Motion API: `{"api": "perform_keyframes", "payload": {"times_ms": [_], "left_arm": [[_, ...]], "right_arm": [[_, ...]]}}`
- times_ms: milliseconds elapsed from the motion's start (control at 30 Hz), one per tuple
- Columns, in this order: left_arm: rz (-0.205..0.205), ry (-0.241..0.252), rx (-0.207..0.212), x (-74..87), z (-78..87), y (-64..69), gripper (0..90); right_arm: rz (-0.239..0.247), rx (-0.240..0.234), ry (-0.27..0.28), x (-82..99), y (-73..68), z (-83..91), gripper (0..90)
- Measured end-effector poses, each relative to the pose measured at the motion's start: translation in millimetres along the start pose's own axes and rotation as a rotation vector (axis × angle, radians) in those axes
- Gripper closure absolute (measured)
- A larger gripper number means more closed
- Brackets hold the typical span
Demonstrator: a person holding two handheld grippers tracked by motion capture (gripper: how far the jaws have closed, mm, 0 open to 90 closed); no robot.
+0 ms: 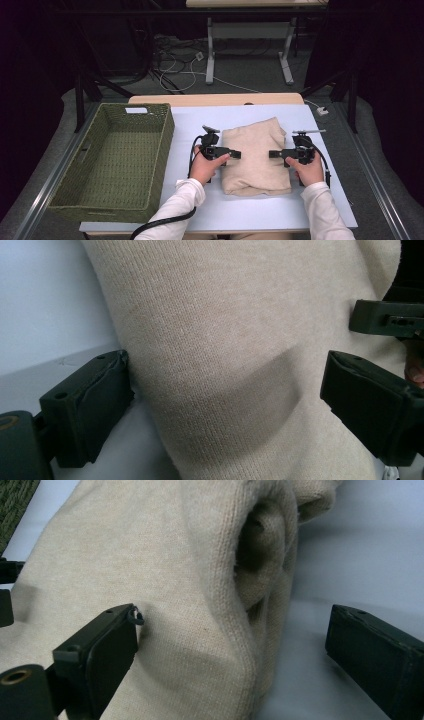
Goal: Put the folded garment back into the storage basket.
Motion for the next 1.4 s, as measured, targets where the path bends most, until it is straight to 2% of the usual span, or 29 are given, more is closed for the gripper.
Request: {"api": "perform_keyframes", "payload": {"times_ms": [167,200,333,433,600,900,1000,1100,1167,1300,1400], "left_arm": [[0.000,-0.005,0.004,1.0,-4.3,0.7,6.5],[-0.003,-0.008,0.004,0.9,-4.6,1.0,6.6],[-0.020,-0.011,-0.001,1.1,-6.3,2.0,7.2],[-0.010,-0.015,0.001,1.6,-7.7,4.6,7.4],[-0.031,-0.023,-0.008,1.8,-8.9,5.5,7.3],[-0.001,-0.004,0.000,2.3,-8.5,4.6,9.2],[0.005,0.004,-0.001,2.6,-6.9,2.6,14.0],[0.015,0.015,0.020,3.2,-6.2,0.2,15.2],[0.010,0.014,0.013,3.3,-6.9,1.3,15.1],[-0.030,-0.007,-0.012,3.4,-7.7,3.4,15.0],[-0.005,0.011,-0.015,4.2,-8.3,4.5,15.0]], "right_arm": [[-0.004,-0.007,-0.013,0.9,-0.9,-2.4,6.0],[0.005,-0.007,-0.012,1.2,-0.6,-3.5,6.0],[-0.010,-0.022,-0.024,2.2,-3.5,-6.3,6.5],[-0.010,-0.028,-0.030,3.0,-5.3,-8.6,7.2],[0.002,-0.036,-0.036,4.5,-8.2,-11.7,11.8],[0.007,-0.050,-0.045,4.8,-10.2,-12.6,15.7],[0.010,-0.059,-0.052,4.6,-10.1,-12.3,19.0],[0.008,-0.075,-0.052,4.6,-9.7,-12.6,23.4],[0.009,-0.079,-0.051,4.6,-9.4,-12.7,24.4],[0.006,-0.089,-0.053,4.4,-8.9,-13.0,28.6],[0.001,-0.099,-0.056,4.8,-9.6,-12.9,32.8]]}}
Point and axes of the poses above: each handheld gripper's, and its own axes: z roughly backward along the jaws, x roughly out of its underside, y roughly to its right, the point moved 1 cm from there along -z, roughly forward along the jaws, and after that the axes turned 6 degrees about x, right-handed, at the moved point
